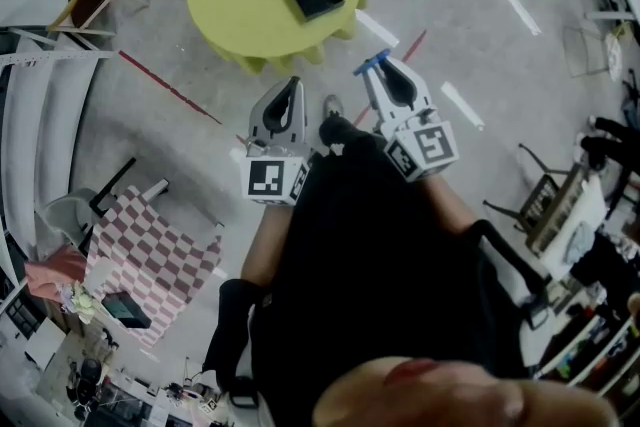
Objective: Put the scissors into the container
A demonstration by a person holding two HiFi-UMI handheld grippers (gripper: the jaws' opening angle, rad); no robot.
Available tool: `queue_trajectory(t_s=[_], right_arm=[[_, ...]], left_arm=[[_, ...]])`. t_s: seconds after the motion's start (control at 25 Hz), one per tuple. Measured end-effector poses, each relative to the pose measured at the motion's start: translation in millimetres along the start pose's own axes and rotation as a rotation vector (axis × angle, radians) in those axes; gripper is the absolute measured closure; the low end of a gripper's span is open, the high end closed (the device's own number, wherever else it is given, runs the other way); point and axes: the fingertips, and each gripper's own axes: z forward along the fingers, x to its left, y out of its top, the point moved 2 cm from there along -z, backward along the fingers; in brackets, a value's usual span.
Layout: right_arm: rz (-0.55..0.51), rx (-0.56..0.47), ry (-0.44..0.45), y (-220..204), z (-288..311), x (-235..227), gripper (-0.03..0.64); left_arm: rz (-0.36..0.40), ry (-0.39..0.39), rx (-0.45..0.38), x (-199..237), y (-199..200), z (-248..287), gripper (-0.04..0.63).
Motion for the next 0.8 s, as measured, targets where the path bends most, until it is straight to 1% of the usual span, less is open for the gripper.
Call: queue_trajectory(t_s=[0.16, 0.24, 0.4, 0.68, 0.8], right_arm=[[-0.006, -0.01, 0.02, 8, 17, -17, 0.54], [0.0, -0.006, 0.019, 9, 24, -24, 0.54], [0.015, 0.0, 0.015, 10, 37, -35, 0.54], [0.001, 0.007, 0.02, 10, 64, -39, 0.54], [-0.003, 0.016, 0.014, 9, 78, -40, 0.54]], left_arm=[[0.001, 0.028, -0.002, 4, 4, 14, 0.598], [-0.009, 0.041, 0.0, 7, 6, 19, 0.598], [-0.004, 0.056, -0.002, 15, 8, 27, 0.598], [-0.008, 0.045, -0.017, 33, 10, 46, 0.598], [-0.033, 0.044, -0.034, 44, 18, 58, 0.598]])
